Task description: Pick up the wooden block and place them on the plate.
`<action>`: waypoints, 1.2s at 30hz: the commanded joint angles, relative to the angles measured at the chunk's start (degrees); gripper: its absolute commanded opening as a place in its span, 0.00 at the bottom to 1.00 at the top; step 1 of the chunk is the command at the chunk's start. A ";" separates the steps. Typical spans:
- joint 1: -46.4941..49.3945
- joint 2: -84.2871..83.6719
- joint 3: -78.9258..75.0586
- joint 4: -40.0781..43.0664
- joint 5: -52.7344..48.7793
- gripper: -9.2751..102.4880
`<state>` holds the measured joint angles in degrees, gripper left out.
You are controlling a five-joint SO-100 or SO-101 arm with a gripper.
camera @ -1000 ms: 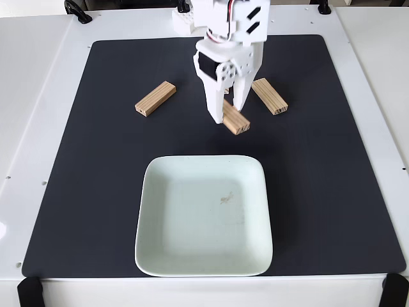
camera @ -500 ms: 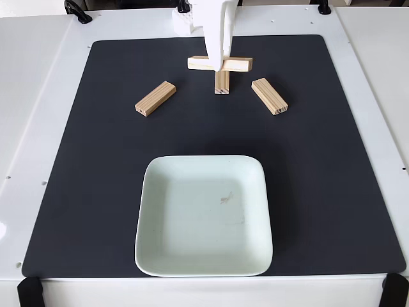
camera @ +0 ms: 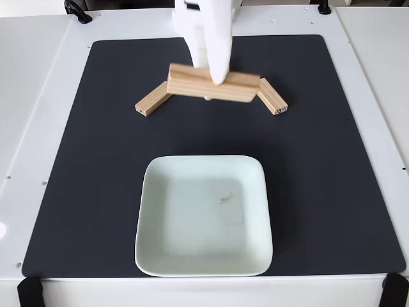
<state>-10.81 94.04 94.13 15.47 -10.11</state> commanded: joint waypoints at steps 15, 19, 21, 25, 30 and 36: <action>3.34 -42.10 -43.24 -1.14 8.26 0.08; 2.90 -46.58 -45.97 -1.14 8.26 0.08; 2.02 -48.08 -46.76 -1.23 8.26 0.08; 1.41 -50.27 -47.55 -1.67 8.26 0.08; 1.23 -53.26 -49.39 -1.49 8.26 0.08; 0.53 -56.16 -52.73 -1.23 8.26 0.08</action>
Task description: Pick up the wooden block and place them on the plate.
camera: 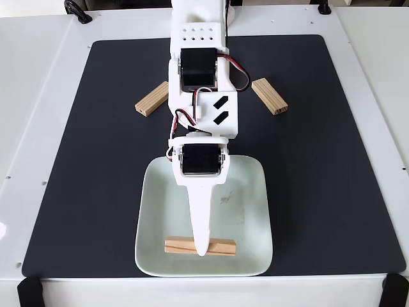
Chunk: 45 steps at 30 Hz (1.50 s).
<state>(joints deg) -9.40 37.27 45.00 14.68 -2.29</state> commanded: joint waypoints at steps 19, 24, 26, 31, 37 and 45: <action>-2.81 0.44 -2.72 -0.35 1.14 0.08; -2.81 0.44 -2.72 -0.35 1.23 0.08; -2.81 0.35 -2.64 -0.35 1.23 0.08; -2.72 0.44 -2.64 -0.35 1.32 0.19; -2.72 0.70 -2.55 -0.26 1.32 0.32; -2.72 1.41 -0.88 -0.26 1.32 0.32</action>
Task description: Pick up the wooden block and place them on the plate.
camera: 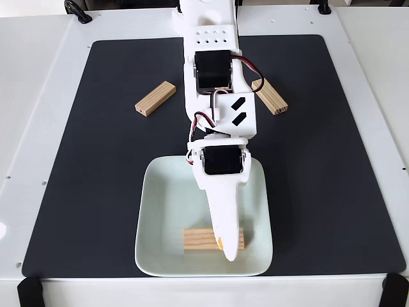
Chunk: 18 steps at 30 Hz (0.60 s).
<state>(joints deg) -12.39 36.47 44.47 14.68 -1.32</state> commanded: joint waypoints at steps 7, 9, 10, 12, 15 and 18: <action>0.26 7.21 2.99 -0.26 0.35 0.32; 0.26 10.28 5.19 -0.26 0.35 0.32; 0.18 12.22 6.86 -0.26 0.35 0.32; 0.09 17.49 10.81 -0.26 0.44 0.32; -0.70 27.69 19.25 -0.26 3.60 0.32; -1.41 38.41 29.53 -0.26 4.66 0.32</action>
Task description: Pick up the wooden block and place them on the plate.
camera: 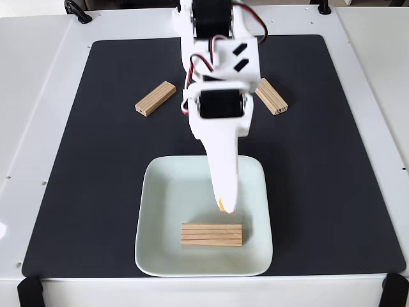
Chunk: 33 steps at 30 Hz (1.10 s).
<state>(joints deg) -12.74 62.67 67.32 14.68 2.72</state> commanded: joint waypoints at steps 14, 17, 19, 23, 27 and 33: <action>-7.03 42.98 33.75 21.09 0.26 0.08; -7.65 44.30 33.66 32.78 0.18 0.08; -7.65 45.26 33.66 39.90 0.00 0.08; -7.73 47.11 34.63 51.50 -7.91 0.08; -7.29 49.83 34.72 57.30 -20.30 0.08; -7.56 55.90 35.95 65.92 -45.18 0.08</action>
<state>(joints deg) -19.78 114.61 102.39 77.26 -32.70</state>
